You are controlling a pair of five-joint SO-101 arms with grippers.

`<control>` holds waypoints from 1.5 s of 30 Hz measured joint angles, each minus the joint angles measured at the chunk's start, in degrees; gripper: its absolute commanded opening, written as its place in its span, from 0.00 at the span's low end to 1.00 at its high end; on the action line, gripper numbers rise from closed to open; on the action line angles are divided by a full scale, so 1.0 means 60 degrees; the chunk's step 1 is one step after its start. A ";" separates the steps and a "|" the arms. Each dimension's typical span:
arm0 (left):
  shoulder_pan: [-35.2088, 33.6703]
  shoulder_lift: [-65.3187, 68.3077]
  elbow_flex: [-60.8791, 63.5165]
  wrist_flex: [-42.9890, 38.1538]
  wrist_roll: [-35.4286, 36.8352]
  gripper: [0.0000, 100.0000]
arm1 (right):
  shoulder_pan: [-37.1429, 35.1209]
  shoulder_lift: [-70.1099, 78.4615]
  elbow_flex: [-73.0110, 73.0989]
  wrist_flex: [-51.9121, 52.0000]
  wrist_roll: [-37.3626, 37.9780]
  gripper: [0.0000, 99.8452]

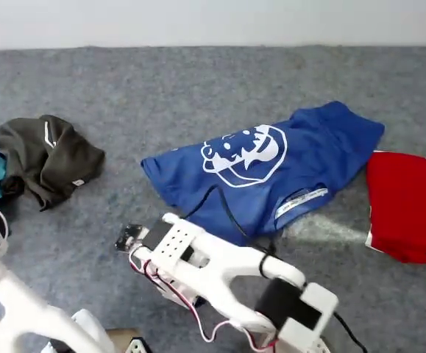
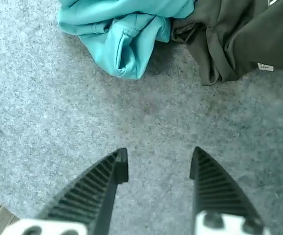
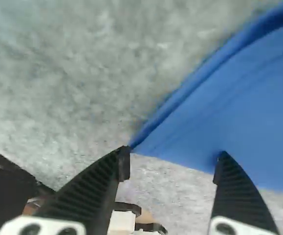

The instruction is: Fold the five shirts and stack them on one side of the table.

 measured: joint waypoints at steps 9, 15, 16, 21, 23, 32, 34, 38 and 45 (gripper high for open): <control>0.0000 0.0000 0.0000 0.0000 0.0000 0.21 | -0.0059 0.1040 0.0059 -0.0879 -0.0044 0.16; 0.0000 0.0000 0.0000 0.0000 0.0000 0.21 | 0.0088 0.1128 -0.0249 -0.0879 0.0835 0.02; 0.0000 0.0000 0.0000 0.0000 0.0000 0.21 | 0.0117 0.1128 -0.0264 -0.0879 0.1011 0.01; -0.0015 0.0000 0.0000 0.0000 0.0000 0.21 | 0.0982 0.1275 -0.0630 -0.0410 0.1363 0.01; -0.0015 0.0000 0.0000 0.0000 0.0000 0.21 | 0.1348 0.1348 -0.0835 0.0029 0.1480 0.01; -0.0015 0.0000 0.0000 0.0000 0.0000 0.21 | 0.3370 -0.2139 -0.1582 0.2564 0.3575 0.01; 0.0015 0.0000 0.0000 0.0000 0.0000 0.21 | 0.3868 -0.3253 -0.1817 0.3062 0.4132 0.01; 0.0689 -0.0029 0.0000 0.0410 0.0000 0.21 | 0.5099 -0.5480 -0.1949 0.3106 0.5128 0.01; 0.2828 -0.0088 -0.0234 0.0806 0.0000 0.21 | 0.7736 -0.8996 -0.2007 0.3077 0.7473 0.01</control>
